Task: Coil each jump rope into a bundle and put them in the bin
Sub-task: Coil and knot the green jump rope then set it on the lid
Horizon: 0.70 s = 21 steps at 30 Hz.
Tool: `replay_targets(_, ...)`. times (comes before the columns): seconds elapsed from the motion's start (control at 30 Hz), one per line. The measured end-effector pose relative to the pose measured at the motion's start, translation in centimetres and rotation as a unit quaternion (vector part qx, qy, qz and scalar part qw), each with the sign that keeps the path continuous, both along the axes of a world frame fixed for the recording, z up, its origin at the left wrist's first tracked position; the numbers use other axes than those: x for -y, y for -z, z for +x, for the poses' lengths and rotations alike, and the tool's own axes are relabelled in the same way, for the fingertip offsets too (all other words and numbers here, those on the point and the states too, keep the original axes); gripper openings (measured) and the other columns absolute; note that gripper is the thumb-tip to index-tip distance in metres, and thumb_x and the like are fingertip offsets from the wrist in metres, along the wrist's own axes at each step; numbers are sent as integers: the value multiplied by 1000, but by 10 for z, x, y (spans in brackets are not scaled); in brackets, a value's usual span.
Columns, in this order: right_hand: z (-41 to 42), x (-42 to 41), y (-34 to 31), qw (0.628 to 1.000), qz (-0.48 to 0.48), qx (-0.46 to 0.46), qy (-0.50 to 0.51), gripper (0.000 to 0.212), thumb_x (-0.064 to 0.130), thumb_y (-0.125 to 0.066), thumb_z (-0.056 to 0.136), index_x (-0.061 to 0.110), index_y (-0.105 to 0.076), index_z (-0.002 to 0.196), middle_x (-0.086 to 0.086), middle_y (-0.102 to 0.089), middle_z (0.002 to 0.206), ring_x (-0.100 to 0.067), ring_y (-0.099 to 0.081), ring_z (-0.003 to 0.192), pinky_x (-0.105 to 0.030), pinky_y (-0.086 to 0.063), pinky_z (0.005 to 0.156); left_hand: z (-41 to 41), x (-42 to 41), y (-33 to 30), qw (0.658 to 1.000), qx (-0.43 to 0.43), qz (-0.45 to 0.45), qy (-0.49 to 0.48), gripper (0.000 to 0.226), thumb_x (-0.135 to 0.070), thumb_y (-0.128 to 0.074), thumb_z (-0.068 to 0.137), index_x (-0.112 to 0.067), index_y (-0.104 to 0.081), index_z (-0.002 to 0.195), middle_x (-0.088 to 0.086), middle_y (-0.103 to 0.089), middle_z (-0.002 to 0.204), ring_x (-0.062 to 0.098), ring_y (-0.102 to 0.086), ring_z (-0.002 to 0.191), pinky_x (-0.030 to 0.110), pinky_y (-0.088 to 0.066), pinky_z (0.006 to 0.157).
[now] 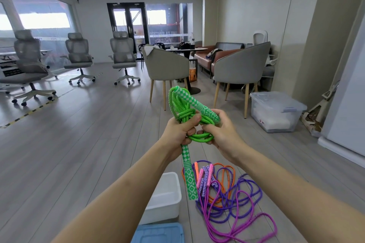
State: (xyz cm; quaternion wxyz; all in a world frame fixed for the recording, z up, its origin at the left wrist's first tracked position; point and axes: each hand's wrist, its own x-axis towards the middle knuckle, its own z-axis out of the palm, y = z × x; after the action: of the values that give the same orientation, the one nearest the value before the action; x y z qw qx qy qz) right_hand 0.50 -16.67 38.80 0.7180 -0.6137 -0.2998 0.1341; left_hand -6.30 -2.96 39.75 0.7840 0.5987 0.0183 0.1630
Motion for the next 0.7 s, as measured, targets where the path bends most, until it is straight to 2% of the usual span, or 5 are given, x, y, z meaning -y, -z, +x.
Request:
replay_targets(0.2,6,-1,-1,998,-52,-18,-42,54,-5,-46,96,19,-50,144,-16,-59,100,-21,-63,78,-30,-45,52,-1,2,2,1000,-6,5,14,25,-16,-67,97,-1,-62,116,-9,-50,55,2,-36,45,16,-24,36)
replay_targets(0.33,8,-2,-2,996,-73,-10,-45,49,-5,-46,95,18,-58,137,-14,-57,91,-17,-62,73,-29,-44,50,-1,2,2,1000,-8,10,3,21,-16,-68,96,-4,-64,113,-8,-49,56,3,-36,46,16,-25,36)
replay_targets(0.47,10,-2,5,991,-118,22,-57,42,-3,-57,93,17,-61,130,-13,-61,90,-22,-56,77,-28,-43,54,-1,2,6,1000,-20,23,-4,17,-17,-69,96,-5,-66,106,-5,-45,55,4,-35,46,17,-24,37)
replay_targets(0.6,13,-8,14,990,-134,2,34,35,16,-70,94,18,-51,123,-7,-69,99,-18,-62,84,-31,-43,62,1,7,7,999,-25,32,-28,18,-18,-72,94,-3,-66,103,-3,-45,54,5,-36,45,17,-24,38)
replay_targets(0.7,16,-12,18,989,-134,2,69,27,19,-71,94,16,-55,116,-8,-69,99,-18,-64,84,-30,-44,62,3,9,7,999,-19,11,-47,14,-16,-73,93,-5,-67,99,3,-52,61,5,-41,47,17,-26,38)
